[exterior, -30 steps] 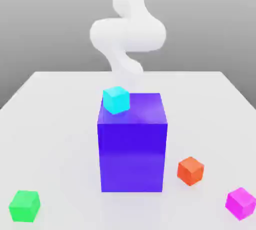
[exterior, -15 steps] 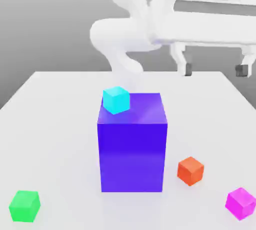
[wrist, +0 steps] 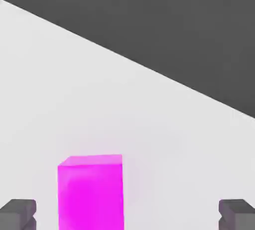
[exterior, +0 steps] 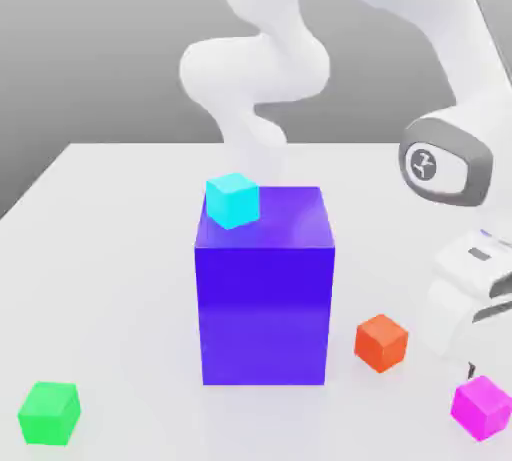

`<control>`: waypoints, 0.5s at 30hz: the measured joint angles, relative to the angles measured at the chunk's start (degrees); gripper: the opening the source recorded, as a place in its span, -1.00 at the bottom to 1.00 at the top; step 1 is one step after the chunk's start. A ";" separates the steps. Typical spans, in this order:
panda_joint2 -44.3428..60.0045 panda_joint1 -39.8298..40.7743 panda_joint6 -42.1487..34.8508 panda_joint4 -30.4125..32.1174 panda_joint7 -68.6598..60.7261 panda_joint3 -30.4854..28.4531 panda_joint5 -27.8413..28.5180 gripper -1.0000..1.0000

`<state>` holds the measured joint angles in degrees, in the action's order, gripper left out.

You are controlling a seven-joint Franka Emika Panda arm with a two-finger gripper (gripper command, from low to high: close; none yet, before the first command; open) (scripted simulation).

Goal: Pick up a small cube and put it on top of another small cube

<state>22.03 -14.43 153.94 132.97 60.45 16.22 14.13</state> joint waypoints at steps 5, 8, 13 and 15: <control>7.40 -3.20 5.38 -1.64 2.55 -3.68 3.38 -1.00; 7.40 -3.20 5.41 -1.64 2.56 -3.67 3.40 -1.00; 4.05 -1.89 2.89 -0.82 1.25 -1.96 1.61 -1.00; 0.10 -0.59 -0.05 0.14 -0.39 -0.22 -0.61 -1.00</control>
<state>22.13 -15.02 153.89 133.11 60.05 16.00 13.52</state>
